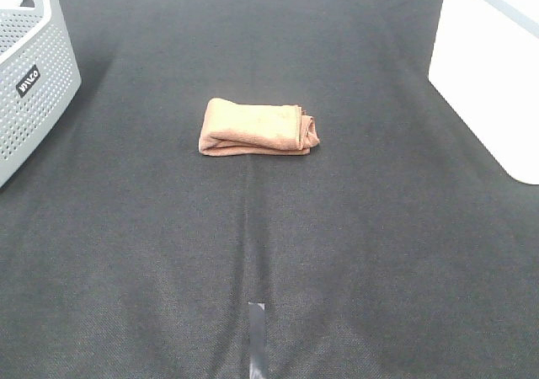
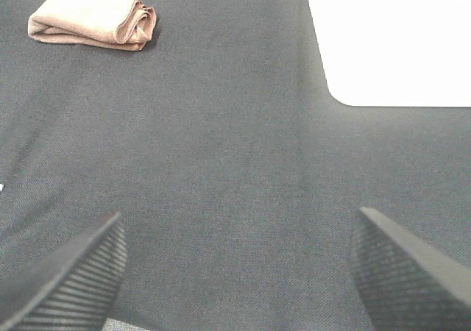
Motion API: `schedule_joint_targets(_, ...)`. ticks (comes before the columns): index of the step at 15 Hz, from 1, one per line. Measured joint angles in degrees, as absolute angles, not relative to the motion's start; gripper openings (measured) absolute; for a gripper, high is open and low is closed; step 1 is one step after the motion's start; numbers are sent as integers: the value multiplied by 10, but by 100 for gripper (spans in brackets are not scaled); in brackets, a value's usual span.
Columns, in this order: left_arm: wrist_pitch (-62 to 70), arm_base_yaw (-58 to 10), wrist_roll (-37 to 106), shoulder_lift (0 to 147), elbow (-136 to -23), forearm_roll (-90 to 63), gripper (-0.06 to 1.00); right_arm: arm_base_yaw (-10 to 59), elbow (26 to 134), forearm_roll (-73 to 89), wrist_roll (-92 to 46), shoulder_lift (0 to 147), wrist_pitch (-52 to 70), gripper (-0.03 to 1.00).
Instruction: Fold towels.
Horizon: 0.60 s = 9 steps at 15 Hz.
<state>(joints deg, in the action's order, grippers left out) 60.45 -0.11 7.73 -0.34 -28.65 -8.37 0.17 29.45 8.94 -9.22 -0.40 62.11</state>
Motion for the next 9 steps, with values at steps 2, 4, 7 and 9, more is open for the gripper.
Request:
schedule_joint_targets(2,604,-1,77,-3,-286,-84,64,2,295,89,-92,-4,621,78)
schedule_joint_targets(4,604,-1,77,-3,-286,-84,64,2,295,89,-92,-4,621,78)
schedule_joint_targets(7,604,-1,77,-3,-286,-84,64,2,295,89,-92,-4,621,78)
schedule_joint_targets(9,604,-1,77,-3,-286,-84,64,2,295,89,-92,-4,621,78)
